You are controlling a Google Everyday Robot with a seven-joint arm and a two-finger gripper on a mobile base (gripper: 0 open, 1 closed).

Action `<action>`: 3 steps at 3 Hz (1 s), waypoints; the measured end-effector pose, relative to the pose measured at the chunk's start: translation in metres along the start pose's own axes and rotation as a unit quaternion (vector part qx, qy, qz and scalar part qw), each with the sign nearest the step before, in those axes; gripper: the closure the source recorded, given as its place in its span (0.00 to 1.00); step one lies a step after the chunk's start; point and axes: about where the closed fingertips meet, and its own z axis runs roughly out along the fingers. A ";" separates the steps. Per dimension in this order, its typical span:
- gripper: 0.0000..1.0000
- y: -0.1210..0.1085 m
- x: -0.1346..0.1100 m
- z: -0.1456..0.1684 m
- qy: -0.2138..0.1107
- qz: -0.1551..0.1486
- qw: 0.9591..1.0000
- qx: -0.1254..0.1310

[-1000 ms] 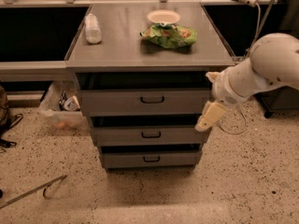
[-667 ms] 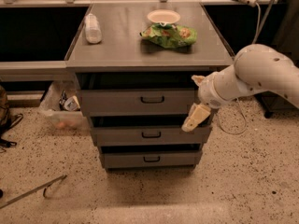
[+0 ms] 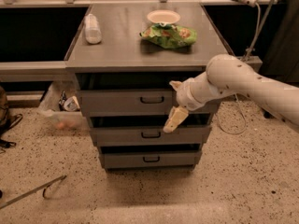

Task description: Open top drawer

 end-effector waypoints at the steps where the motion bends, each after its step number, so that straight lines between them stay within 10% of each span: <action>1: 0.00 -0.020 0.006 0.027 0.006 0.002 1.000 -0.003; 3: 0.00 -0.005 0.024 0.048 0.023 0.007 0.996 -0.081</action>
Offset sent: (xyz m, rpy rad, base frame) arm 0.0455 0.0023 -0.0557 -0.0573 0.1202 0.0231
